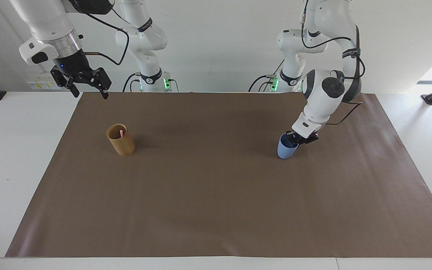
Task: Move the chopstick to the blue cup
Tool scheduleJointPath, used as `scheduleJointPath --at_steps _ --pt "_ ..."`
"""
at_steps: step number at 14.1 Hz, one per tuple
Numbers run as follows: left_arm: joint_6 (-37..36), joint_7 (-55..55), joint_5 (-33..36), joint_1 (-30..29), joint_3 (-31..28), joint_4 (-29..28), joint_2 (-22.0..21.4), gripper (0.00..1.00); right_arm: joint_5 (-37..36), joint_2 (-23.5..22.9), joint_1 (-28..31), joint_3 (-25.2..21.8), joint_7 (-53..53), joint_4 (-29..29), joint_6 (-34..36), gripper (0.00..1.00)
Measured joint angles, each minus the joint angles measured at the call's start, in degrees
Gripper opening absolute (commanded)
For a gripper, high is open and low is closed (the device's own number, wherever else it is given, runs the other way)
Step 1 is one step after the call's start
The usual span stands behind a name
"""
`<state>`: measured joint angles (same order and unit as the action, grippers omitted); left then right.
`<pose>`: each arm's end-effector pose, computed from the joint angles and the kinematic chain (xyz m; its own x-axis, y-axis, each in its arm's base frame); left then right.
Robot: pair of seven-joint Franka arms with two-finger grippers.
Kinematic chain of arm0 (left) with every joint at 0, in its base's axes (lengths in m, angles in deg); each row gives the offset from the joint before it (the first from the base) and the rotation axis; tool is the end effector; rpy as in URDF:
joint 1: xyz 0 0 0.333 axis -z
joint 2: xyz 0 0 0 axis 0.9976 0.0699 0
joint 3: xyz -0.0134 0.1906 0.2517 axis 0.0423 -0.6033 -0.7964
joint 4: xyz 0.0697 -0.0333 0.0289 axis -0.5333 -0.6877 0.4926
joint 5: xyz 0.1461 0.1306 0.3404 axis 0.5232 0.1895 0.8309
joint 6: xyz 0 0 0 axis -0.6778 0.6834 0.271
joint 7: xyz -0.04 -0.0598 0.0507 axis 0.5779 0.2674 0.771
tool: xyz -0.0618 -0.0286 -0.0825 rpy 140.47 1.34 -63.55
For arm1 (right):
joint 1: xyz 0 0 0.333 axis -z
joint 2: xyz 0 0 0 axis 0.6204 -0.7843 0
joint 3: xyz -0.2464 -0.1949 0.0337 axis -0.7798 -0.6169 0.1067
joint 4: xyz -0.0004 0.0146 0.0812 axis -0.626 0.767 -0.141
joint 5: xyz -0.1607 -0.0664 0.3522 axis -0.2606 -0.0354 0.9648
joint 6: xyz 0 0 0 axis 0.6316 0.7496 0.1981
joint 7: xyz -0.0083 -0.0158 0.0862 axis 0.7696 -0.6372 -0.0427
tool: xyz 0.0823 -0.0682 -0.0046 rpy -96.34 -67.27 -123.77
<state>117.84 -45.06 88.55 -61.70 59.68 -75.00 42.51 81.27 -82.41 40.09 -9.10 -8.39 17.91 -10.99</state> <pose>0.5017 -0.2819 0.4084 0.9905 -0.1303 0.0444 -0.1315 -0.9909 0.0269 0.5434 -0.0258 0.6460 0.9953 -0.0954 0.0180 -0.0954 -0.9954 -0.0012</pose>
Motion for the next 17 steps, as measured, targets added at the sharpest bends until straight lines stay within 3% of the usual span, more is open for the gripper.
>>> scheduleJointPath --at_steps 4,11,12,13,14,17 --pt "0.0 8.8 0.0 8.2 0.1 4.6 4.7 0.0 0.0 0.0 0.0 0.0 0.0 0.0 0.0 1.0" --pt "1.2 13.3 0.8 11.5 0.0 8.1 10.9 0.0 0.0 0.0 0.0 0.0 0.0 0.0 0.0 1.0" --pt "1.3 13.4 0.8 11.6 0.0 8.2 11.0 0.07 0.0 0.0 0.0 0.0 0.0 0.0 0.0 1.0" --pt "1.3 13.4 0.9 11.6 0.0 8.2 11.1 0.72 0.0 0.0 0.0 0.0 0.0 0.0 0.0 1.0" --pt "1.3 13.4 0.9 11.6 0.0 8.3 11.1 1.0 0.0 0.0 0.0 0.0 0.0 0.0 0.0 1.0" --pt "1.3 13.6 1.5 11.5 -0.6 8.6 11.1 1.0 0.0 0.0 0.0 0.0 0.0 0.0 0.0 1.0"
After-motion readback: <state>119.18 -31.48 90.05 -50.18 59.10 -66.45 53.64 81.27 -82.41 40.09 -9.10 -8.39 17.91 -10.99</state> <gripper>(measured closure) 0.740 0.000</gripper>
